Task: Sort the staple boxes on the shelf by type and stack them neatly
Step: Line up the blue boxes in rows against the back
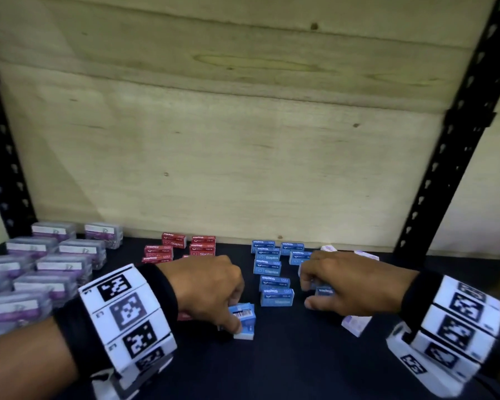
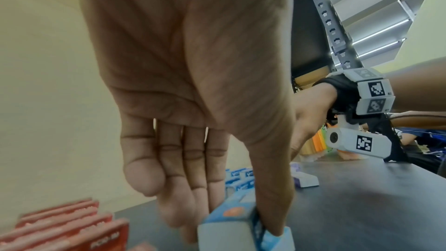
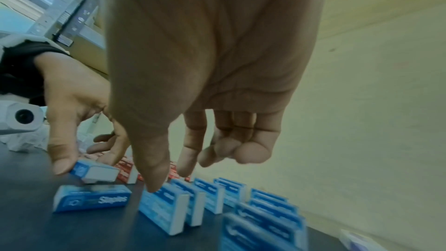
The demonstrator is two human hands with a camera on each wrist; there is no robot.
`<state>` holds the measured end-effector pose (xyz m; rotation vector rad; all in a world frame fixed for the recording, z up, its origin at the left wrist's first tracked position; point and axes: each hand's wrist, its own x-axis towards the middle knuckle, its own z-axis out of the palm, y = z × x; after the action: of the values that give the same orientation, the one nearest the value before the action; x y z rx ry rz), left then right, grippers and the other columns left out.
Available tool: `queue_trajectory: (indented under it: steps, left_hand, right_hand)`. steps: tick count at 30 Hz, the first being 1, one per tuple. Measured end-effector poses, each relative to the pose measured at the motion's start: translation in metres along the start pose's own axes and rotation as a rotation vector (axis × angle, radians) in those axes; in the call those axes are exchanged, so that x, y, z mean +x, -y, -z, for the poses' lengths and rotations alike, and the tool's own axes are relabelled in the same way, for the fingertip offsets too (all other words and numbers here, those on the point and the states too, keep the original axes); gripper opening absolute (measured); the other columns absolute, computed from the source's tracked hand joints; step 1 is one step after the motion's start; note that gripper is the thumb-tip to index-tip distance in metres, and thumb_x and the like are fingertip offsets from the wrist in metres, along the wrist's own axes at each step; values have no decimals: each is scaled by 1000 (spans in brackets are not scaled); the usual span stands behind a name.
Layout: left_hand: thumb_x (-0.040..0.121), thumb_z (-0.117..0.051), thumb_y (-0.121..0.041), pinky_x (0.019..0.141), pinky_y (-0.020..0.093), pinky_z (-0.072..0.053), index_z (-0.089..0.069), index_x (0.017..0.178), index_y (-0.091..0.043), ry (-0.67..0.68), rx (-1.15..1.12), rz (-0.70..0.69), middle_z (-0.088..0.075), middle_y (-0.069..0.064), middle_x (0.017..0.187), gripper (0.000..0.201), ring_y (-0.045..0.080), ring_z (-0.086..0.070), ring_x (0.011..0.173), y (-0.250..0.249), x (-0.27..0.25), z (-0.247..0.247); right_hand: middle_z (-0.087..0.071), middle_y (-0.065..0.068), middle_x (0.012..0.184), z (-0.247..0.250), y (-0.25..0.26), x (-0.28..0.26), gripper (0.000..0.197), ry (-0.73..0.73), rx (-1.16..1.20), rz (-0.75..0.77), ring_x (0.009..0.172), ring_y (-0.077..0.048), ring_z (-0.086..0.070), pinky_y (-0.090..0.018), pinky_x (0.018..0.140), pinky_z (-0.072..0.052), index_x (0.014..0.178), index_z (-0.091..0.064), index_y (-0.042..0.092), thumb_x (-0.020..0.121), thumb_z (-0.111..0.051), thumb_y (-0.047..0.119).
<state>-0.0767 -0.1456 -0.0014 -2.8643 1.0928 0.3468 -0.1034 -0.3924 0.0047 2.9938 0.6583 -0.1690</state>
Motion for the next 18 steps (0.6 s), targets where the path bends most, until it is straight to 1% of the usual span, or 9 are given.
queue_trajectory:
  steps: [2, 4, 6, 9, 11, 12, 15, 17, 18]
  left_hand:
    - [80, -71, -53, 75, 36, -57, -66, 91, -22, 23, -4, 32, -62, -12, 79, 33, 14, -64, 79, 5, -9, 1]
    - [81, -70, -51, 77, 36, -57, -68, 94, -22, 50, -16, 57, -66, -9, 85, 31, 14, -65, 82, 10, -18, -1]
    - [82, -69, -51, 79, 37, -58, -69, 96, -23, 74, -37, 80, -67, -10, 88, 31, 13, -65, 82, 14, -27, -4]
    - [84, -64, -51, 83, 37, -57, -70, 96, -25, 115, -33, 97, -64, -15, 82, 29, 12, -65, 83, 17, -40, -10]
    - [86, -60, -51, 85, 38, -56, -69, 96, -26, 138, -26, 99, -59, -17, 78, 28, 12, -64, 85, 19, -47, -15]
    - [87, -59, -51, 85, 38, -56, -69, 98, -27, 146, -25, 105, -59, -17, 79, 29, 13, -64, 86, 19, -50, -18]
    - [88, -59, -52, 85, 37, -55, -67, 103, -28, 140, -46, 123, -61, -16, 87, 30, 13, -64, 88, 21, -58, -26]
    - [88, -61, -53, 82, 35, -55, -64, 103, -28, 120, -70, 127, -61, -15, 90, 30, 12, -62, 87, 23, -63, -31]
    - [87, -63, -53, 80, 33, -54, -63, 103, -28, 109, -77, 129, -60, -14, 92, 30, 11, -61, 88, 23, -65, -33]
  right_hand:
    - [-56, 14, 97, 2, 14, 3, 21, 19, 35, 51, 87, -4, -50, -27, 84, -46, 104, -53, 37, 90, -61, 50]
    - [-60, 13, 87, 1, 29, 8, 28, 62, 53, 93, 81, -3, -50, -30, 82, -48, 112, -55, 35, 90, -63, 49]
    - [-62, 13, 81, -1, 44, 13, 36, 119, 58, 117, 78, -4, -53, -31, 79, -49, 120, -54, 33, 89, -65, 48]
    - [-67, 10, 87, -8, 64, 22, 54, 177, 19, 122, 78, -9, -55, -31, 75, -48, 135, -46, 32, 88, -66, 50]
    - [-68, 8, 93, -12, 74, 26, 67, 215, -12, 101, 80, -12, -54, -32, 77, -49, 144, -36, 30, 88, -66, 52]
    - [-66, 8, 94, -14, 78, 28, 73, 232, -20, 85, 82, -13, -54, -33, 79, -49, 148, -32, 29, 88, -65, 53]
    - [-56, 7, 93, -15, 85, 32, 80, 244, -30, 22, 94, -21, -59, -37, 86, -51, 149, -30, 25, 86, -60, 63]
    - [-53, 7, 93, -18, 87, 34, 77, 241, -41, 1, 99, -23, -59, -39, 88, -51, 146, -33, 24, 86, -56, 66]
    - [-52, 6, 92, -19, 88, 35, 73, 241, -39, -5, 98, -23, -59, -39, 88, -51, 144, -36, 24, 87, -55, 66]
